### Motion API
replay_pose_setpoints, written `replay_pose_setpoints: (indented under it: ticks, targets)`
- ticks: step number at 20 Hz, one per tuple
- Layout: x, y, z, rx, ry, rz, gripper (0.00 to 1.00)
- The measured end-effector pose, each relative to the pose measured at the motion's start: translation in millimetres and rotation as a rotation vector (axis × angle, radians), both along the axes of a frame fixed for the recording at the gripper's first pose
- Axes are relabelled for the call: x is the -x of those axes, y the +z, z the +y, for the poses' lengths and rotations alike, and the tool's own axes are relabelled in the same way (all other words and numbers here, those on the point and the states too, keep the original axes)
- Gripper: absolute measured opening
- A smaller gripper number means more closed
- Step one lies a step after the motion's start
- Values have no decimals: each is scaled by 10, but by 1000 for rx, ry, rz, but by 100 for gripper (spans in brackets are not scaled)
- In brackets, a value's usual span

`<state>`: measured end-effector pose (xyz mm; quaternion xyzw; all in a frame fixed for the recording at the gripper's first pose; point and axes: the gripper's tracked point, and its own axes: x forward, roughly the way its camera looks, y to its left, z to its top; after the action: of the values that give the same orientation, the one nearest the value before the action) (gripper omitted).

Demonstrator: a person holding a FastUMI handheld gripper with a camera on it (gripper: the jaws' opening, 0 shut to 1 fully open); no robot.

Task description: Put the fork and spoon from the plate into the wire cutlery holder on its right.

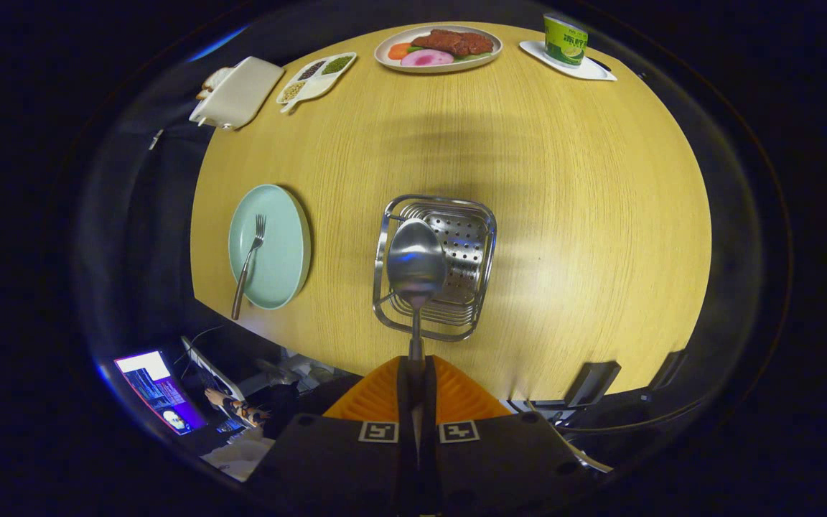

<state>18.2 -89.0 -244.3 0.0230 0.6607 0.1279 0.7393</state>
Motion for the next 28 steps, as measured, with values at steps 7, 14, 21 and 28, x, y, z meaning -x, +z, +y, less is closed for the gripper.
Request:
replay_pose_setpoints:
  ticks: [7, 14, 21, 28]
  targets:
    - [-174, 75, -74, 18, -60, 11, 28]
    - [-445, 545, 24, -68, -120, -194, 99]
    - [-472, 973, 357, -127, -169, -431, 99]
    - [-417, 1070, 977, -134, -158, -592, 99]
